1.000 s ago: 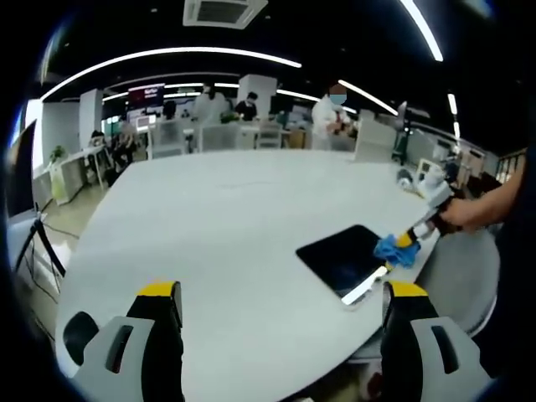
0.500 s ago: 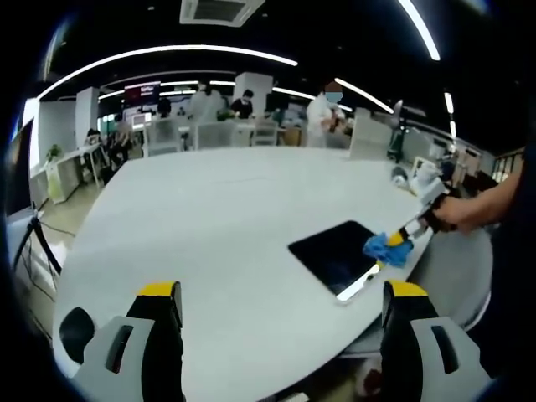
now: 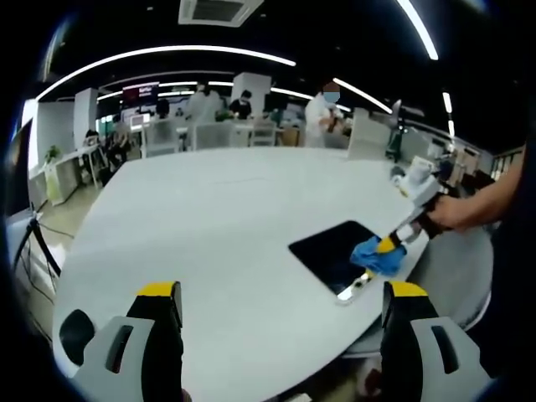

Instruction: Wipe the mirror surface with the cleaning cloth until all visible marks leave the cleaned area.

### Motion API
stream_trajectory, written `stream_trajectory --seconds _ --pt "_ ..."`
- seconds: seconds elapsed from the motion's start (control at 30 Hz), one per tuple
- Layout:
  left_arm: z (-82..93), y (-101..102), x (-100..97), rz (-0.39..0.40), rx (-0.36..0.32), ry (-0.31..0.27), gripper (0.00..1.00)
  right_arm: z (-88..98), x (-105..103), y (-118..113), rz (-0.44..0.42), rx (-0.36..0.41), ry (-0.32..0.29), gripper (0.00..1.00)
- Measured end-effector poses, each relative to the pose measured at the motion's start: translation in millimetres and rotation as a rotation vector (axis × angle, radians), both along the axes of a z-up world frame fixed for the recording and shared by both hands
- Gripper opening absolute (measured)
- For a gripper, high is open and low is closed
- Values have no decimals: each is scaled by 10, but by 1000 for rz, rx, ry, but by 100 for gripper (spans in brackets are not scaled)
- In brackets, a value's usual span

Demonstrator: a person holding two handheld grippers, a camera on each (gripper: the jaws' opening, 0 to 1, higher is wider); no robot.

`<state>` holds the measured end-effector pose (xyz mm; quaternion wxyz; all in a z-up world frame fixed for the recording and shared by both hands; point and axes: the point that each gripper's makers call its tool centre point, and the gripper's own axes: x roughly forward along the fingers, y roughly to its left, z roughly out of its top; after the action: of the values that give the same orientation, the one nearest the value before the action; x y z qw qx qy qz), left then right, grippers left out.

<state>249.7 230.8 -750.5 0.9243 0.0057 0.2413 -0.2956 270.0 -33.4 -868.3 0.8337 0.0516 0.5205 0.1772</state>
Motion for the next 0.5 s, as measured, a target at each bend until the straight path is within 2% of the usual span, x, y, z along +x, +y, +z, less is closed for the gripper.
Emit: stream_trajectory --seconds 0.2,0.5 --pt "0 50 1 2 2 0 100 -7 10 133 2 13 4 0" --pt "9 195 14 9 8 3 100 -2 20 486 38 45 14 0"
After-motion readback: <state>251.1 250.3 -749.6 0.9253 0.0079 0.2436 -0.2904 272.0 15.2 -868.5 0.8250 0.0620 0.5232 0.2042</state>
